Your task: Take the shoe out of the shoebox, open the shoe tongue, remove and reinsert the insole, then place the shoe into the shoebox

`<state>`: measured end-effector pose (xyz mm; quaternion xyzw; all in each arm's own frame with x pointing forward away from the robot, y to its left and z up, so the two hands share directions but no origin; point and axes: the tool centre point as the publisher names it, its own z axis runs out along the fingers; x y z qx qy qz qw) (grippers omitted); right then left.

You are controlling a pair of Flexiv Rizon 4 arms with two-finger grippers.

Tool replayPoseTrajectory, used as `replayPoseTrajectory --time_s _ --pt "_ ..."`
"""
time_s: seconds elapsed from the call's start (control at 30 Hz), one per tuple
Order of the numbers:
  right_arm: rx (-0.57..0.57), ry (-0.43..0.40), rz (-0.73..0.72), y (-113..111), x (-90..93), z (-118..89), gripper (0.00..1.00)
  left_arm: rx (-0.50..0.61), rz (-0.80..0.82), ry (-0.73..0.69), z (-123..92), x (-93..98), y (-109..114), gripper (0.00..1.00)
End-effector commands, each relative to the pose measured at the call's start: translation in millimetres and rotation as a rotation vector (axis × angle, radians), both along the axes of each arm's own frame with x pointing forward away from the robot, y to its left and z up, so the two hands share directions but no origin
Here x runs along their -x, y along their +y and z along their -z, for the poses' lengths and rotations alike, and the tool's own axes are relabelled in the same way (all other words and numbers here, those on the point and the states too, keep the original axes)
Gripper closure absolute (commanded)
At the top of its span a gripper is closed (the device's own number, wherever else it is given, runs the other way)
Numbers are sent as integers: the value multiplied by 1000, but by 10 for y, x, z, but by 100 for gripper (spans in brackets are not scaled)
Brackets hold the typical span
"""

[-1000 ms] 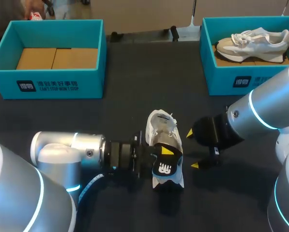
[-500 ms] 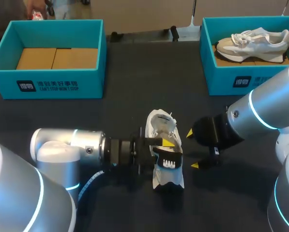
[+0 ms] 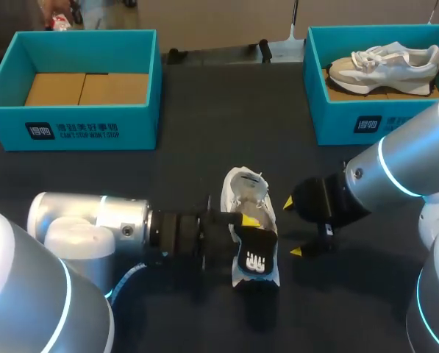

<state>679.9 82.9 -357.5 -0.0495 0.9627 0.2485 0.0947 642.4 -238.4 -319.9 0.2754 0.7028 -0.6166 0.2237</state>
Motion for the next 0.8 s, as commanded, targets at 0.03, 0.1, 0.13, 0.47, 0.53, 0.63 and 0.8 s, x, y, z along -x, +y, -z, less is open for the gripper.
replayPoseTrajectory --time_s 0.03,0.1,0.13,0.47,0.53,0.63,0.8 --pt "4 -2 3 11 11 0 0 -34 -21 5 -36 107 48 76" --pt "4 -2 3 11 11 0 0 -37 -17 12 -20 126 37 93" --pt "4 -2 3 11 11 0 0 -39 -14 12 -11 135 30 100" --pt "4 -2 3 11 11 0 0 -67 -6 45 175 38 0 100" --pt "4 -2 3 11 11 0 0 -77 -12 50 217 -6 4 100" --pt "4 -2 3 11 11 0 0 -79 -18 56 258 -62 7 100" --pt "4 -2 3 11 11 0 0 -81 -23 52 319 -169 11 100"
